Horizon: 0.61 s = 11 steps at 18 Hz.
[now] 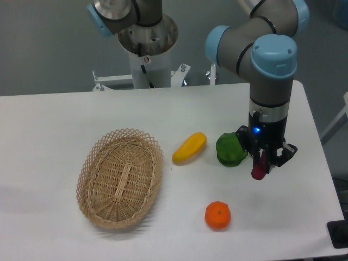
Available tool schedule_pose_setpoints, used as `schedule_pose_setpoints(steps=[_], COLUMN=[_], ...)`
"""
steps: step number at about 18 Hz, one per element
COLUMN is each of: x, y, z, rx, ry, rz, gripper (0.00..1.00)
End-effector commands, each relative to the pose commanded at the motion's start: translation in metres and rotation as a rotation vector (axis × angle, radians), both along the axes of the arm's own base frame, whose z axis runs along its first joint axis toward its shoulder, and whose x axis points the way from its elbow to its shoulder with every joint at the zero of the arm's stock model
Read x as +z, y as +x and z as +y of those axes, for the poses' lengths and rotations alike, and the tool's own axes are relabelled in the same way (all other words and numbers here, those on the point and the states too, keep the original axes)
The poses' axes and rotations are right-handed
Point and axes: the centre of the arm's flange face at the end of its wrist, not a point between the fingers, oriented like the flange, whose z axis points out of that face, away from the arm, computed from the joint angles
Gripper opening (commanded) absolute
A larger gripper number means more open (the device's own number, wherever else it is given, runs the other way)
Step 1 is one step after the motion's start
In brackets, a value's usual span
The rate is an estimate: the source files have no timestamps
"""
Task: Place the sweet potato on the table
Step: 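Hold the purple sweet potato in the gripper above the table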
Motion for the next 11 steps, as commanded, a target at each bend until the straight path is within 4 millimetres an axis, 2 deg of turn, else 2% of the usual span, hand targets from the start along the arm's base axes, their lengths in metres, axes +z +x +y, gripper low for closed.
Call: schedule_pose_setpoints(steps=[6,11], x=[-0.003,-0.017], y=[0.0,-0.011], z=[-0.001,-0.006], rx=[0.001,-0.001], ry=[-0.005,-0.019], rz=[-0.002,-0.009], gripper=[0.17,0.17])
